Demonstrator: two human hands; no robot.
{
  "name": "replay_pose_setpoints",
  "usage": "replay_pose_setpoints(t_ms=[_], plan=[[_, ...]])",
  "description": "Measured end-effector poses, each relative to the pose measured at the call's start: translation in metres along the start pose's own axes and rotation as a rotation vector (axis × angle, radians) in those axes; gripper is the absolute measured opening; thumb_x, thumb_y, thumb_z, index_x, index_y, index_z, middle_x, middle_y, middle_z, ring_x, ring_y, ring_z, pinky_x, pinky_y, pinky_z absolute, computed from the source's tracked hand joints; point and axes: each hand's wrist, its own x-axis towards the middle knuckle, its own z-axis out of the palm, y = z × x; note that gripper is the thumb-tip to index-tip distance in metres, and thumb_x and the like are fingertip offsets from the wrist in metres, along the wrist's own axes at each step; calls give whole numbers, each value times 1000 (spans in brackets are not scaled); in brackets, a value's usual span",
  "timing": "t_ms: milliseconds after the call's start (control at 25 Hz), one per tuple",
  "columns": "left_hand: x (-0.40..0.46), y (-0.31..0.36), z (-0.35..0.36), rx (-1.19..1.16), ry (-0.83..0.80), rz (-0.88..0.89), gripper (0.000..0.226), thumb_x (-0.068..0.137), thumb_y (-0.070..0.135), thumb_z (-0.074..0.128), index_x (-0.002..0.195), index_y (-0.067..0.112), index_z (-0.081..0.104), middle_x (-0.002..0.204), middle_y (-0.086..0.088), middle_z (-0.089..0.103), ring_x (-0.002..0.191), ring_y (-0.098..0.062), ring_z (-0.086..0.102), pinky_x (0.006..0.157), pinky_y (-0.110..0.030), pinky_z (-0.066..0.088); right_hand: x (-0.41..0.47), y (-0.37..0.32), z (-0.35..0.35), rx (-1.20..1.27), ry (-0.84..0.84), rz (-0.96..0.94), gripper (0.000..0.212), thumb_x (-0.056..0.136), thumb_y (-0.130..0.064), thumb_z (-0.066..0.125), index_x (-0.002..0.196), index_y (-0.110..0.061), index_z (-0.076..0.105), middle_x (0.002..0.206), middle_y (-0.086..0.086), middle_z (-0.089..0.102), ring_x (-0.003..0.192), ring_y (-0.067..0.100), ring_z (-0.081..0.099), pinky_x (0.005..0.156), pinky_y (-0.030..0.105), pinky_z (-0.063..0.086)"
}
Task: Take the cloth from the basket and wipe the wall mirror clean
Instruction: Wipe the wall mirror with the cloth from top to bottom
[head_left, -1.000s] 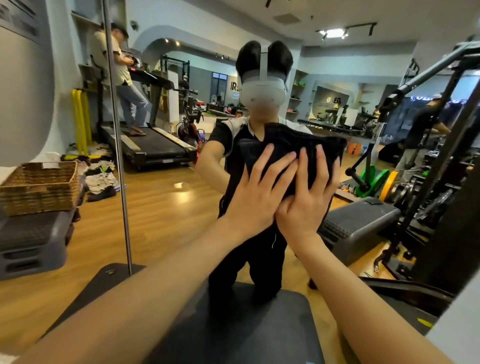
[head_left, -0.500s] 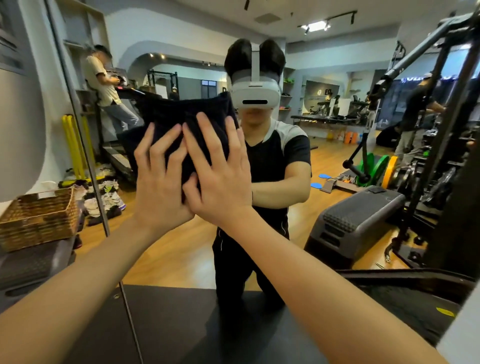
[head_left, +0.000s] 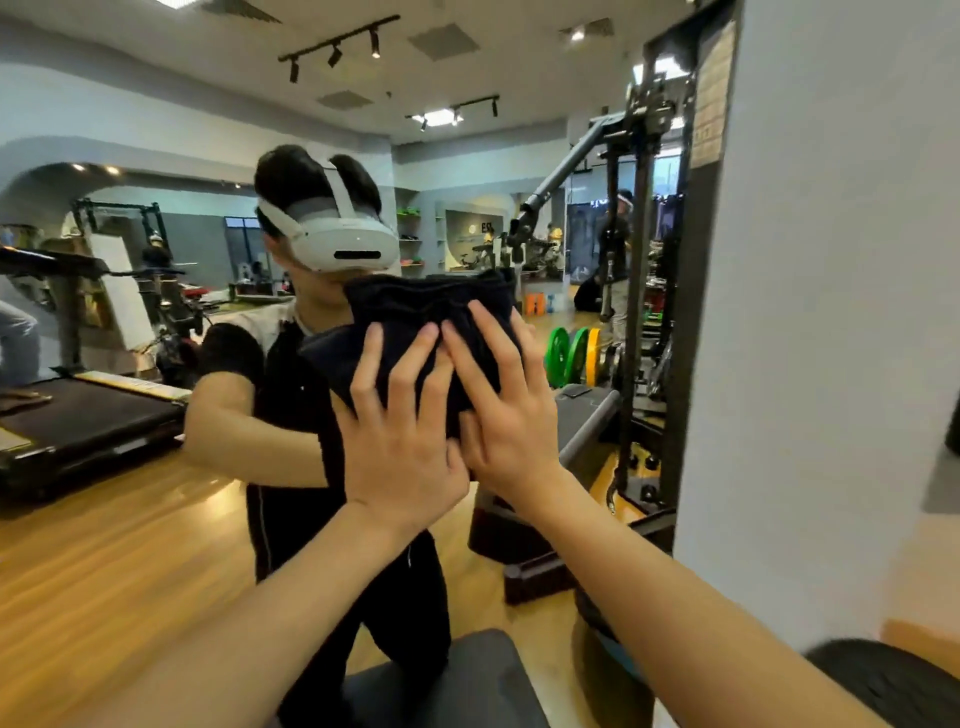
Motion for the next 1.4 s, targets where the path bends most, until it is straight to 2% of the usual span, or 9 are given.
replay_pose_setpoints(t_ms=[160,320,520,680,800,960,1040,1160,1400], plan=[[25,86,45,-67,-60,12,70,82,23,44,151,11,45,163,-6,32,154,-40,18,104,-79,37,-13,87,-48,-137,-22,24,49,103,-13,53,152,-10,51,161,18,41,152,42,33,119,59,38],[43,159,85,-148,-45,-6,70,88,17,52,156,10,38,165,-4,28,155,-39,14,106,-80,34,-21,153,-87,-254,-40,27,52,103,-17,66,153,-10,49,163,13,36,152,35,35,117,50,45],[52,203,113,-127,36,23,71,89,18,60,156,9,39,164,-4,28,155,-39,17,117,-76,19,-32,188,-111,-260,-75,105,54,107,-25,57,157,-13,40,164,10,30,148,37,39,106,42,55],[47,202,117,-143,73,48,68,92,19,55,157,10,39,163,-3,29,154,-37,18,119,-75,17,-41,185,-110,-242,-98,124,59,106,-23,59,158,-9,36,165,12,24,147,41,39,119,39,40],[24,201,123,-164,49,93,67,93,20,49,158,11,37,164,-2,28,155,-36,18,120,-73,19,-67,179,-108,-231,-122,192,64,105,-25,59,161,-11,28,166,14,21,148,43,38,121,40,38],[-40,204,135,-201,-27,90,62,99,20,31,161,13,33,166,-1,27,154,-35,19,112,-69,37,-131,168,-101,-194,-159,234,63,105,-26,58,159,-11,30,167,16,20,150,44,34,123,39,37],[-72,202,138,-204,-78,116,65,97,19,38,161,13,31,166,-1,25,154,-35,20,109,-67,41,-165,158,-97,-182,-189,283,66,104,-24,61,160,-12,28,168,15,17,151,45,31,121,40,39],[-115,198,137,-187,-148,147,75,94,20,50,164,13,23,168,-1,21,153,-35,20,112,-65,40,-209,139,-94,-149,-245,328,72,102,-24,62,161,-12,24,170,15,11,155,45,23,122,46,39],[-163,162,112,-156,-253,105,83,100,25,52,166,13,5,172,-3,4,157,-34,9,118,-59,38,-222,88,-85,-109,-419,249,78,96,-29,48,162,-2,16,172,21,-5,159,46,-3,125,70,11]])
